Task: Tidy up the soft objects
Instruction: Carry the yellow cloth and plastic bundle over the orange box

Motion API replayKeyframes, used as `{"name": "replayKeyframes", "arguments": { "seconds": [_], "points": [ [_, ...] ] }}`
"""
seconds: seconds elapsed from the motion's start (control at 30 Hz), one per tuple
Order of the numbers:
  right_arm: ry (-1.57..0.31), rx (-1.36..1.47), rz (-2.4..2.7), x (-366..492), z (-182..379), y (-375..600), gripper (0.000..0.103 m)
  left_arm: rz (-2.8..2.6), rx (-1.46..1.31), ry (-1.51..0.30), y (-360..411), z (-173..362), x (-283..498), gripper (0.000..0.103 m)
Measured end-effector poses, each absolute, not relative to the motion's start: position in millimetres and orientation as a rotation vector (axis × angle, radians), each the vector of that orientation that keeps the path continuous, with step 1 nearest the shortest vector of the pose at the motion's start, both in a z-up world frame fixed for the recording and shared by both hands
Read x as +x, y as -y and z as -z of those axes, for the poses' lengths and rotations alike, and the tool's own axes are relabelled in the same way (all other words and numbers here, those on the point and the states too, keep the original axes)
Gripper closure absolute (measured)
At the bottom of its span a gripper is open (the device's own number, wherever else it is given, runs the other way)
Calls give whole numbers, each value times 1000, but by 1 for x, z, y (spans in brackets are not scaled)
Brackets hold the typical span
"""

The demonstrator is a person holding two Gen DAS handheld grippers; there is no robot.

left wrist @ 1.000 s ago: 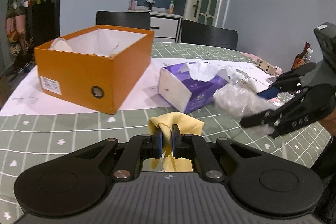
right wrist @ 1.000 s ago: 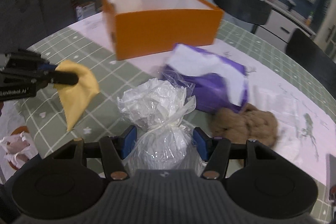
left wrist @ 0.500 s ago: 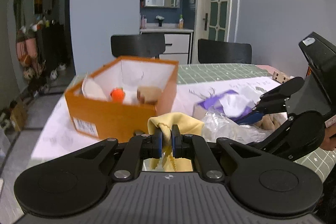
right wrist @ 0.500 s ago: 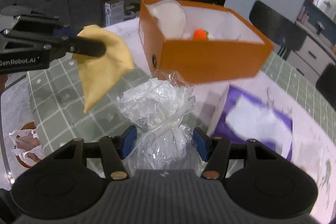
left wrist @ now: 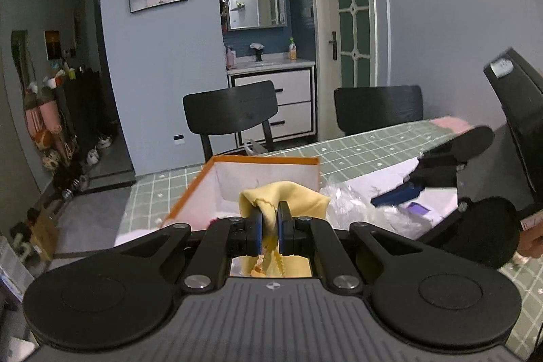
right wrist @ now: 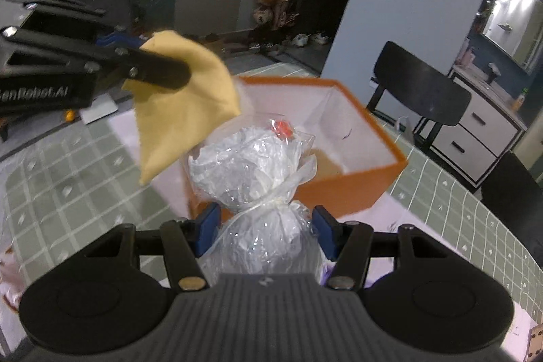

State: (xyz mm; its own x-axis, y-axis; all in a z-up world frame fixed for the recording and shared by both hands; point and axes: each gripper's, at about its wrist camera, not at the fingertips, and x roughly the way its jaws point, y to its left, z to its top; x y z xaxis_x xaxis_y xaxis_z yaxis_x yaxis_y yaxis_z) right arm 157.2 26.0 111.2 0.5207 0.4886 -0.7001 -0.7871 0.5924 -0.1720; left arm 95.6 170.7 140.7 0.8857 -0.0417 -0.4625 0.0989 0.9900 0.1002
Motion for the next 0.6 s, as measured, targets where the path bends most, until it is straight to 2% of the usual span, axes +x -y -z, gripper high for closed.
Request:
{"name": "replayKeyframes", "arguments": {
  "seconds": [0.33,0.6],
  "points": [
    [-660,-475,-702,225,-113,-64,44,43,104,-554,-198,-133,163,94],
    [-724,-439,-618,286,-92,-97,44,-4,32,-657,-235,-101,211,94]
  ]
}}
